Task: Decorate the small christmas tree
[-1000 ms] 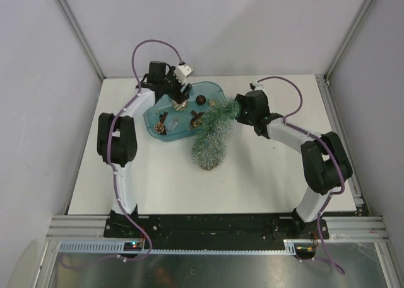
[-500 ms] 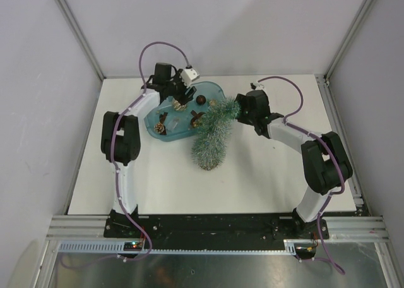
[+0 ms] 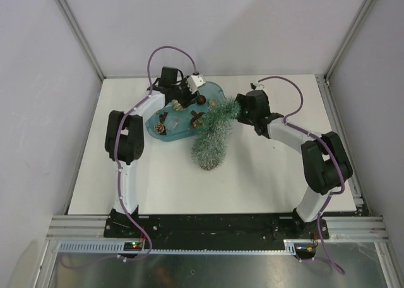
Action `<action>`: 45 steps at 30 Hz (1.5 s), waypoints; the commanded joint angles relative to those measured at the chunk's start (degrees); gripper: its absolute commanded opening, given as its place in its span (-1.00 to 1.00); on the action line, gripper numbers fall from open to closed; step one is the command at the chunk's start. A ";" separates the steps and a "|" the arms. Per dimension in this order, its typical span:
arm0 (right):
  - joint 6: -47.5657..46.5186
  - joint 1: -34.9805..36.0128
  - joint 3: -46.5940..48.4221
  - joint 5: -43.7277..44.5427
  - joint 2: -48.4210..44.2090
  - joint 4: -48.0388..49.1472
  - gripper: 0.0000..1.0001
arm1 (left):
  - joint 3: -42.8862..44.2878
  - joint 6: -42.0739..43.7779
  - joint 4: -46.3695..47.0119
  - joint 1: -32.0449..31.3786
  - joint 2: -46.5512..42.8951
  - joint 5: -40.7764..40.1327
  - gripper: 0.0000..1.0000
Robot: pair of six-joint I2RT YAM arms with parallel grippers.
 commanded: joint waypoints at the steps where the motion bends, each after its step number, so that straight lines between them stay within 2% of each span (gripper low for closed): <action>1: -0.03 -0.22 0.03 -0.30 -0.49 2.11 0.32 | 1.60 2.25 -0.53 -0.32 1.81 -1.75 0.13; 5: -0.11 -0.21 -0.01 -0.37 -0.40 2.05 0.32 | 2.83 2.76 -0.51 -0.34 3.25 -3.04 0.18; 8: -0.12 -0.25 0.03 -0.46 -0.39 2.04 0.31 | 3.91 3.13 -0.49 -0.32 4.21 -3.54 0.13; 10: -0.10 -0.18 0.00 -0.48 -0.38 2.00 0.31 | 5.05 2.96 -0.38 -0.36 4.94 -3.80 -0.05; 14: -0.07 -0.05 -0.78 -0.83 -0.73 2.61 0.29 | 7.50 2.94 -0.34 -0.65 5.88 -4.32 -0.70; 18: -0.15 -0.04 -1.41 -0.95 -1.11 2.86 0.25 | 7.94 2.40 0.64 -0.98 4.94 -4.25 -0.96; 25: -0.37 -0.20 -1.85 -0.80 -2.05 2.81 0.22 | 5.05 1.68 3.32 -1.21 0.02 -4.32 -1.00; 31: -0.49 -0.32 -1.86 -0.67 -3.58 2.27 0.22 | 1.05 0.31 3.50 -1.13 -8.07 -3.18 -0.99; 45: -0.97 -0.07 -2.12 0.56 -11.69 -1.30 0.21 | -6.82 -3.85 3.35 -0.68 -34.90 -5.93 -1.00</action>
